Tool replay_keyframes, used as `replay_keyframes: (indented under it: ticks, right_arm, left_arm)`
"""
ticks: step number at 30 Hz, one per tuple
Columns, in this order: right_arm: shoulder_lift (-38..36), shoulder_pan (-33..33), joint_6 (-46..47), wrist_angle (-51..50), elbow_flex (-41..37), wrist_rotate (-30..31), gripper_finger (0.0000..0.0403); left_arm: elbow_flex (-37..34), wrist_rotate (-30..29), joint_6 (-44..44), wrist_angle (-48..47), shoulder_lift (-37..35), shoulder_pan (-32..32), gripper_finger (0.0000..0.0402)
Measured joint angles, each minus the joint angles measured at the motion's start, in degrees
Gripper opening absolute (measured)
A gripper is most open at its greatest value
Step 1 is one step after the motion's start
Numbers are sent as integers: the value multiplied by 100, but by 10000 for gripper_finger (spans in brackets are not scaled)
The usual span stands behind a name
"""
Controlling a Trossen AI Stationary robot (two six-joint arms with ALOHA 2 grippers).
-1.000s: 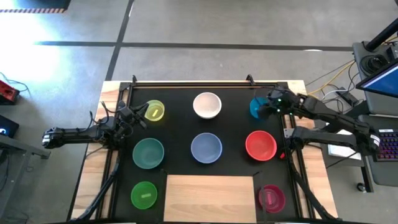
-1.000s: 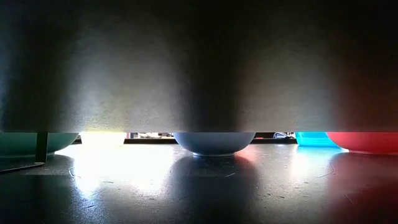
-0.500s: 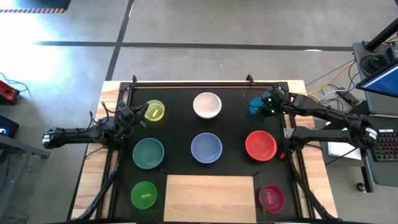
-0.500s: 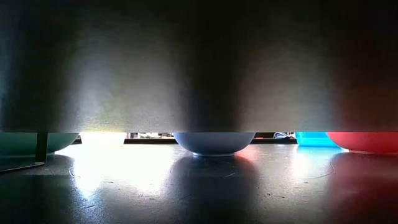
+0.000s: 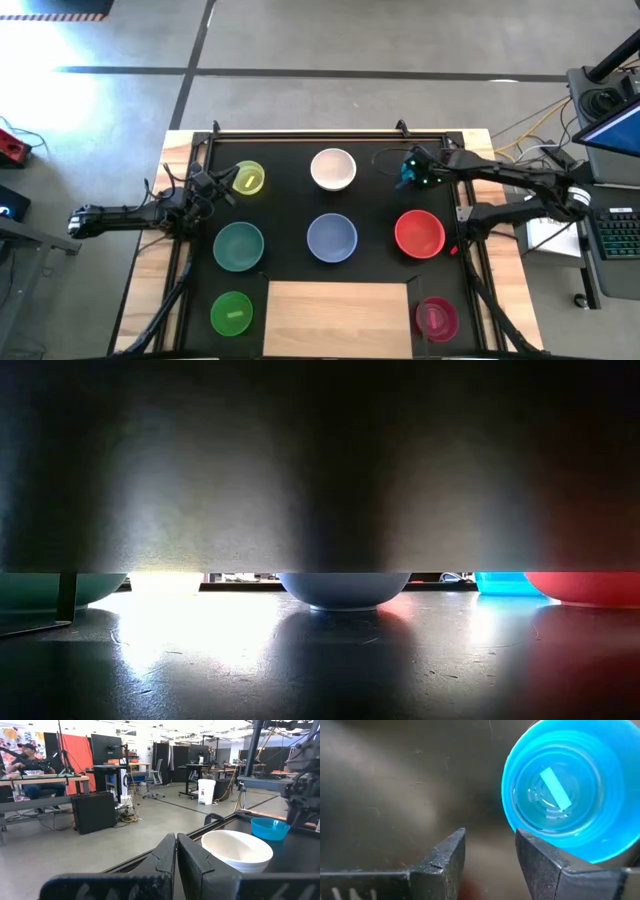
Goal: Place and stack bowls onto a shelf
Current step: Put the small blue bowl on the shelf
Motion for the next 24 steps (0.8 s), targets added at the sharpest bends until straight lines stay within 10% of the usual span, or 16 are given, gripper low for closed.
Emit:
replay_keyframes:
  ticks: [7, 24]
  right_arm:
    - [596, 0, -252, 145, 0, 891, 146]
    - [1620, 0, -693, 708, -2, 946, 79]
  left_arm:
    - [1, 1, -1, -1, -1, 1, 0]
    - [-1, -1, -1, -1, 0, -1, 0]
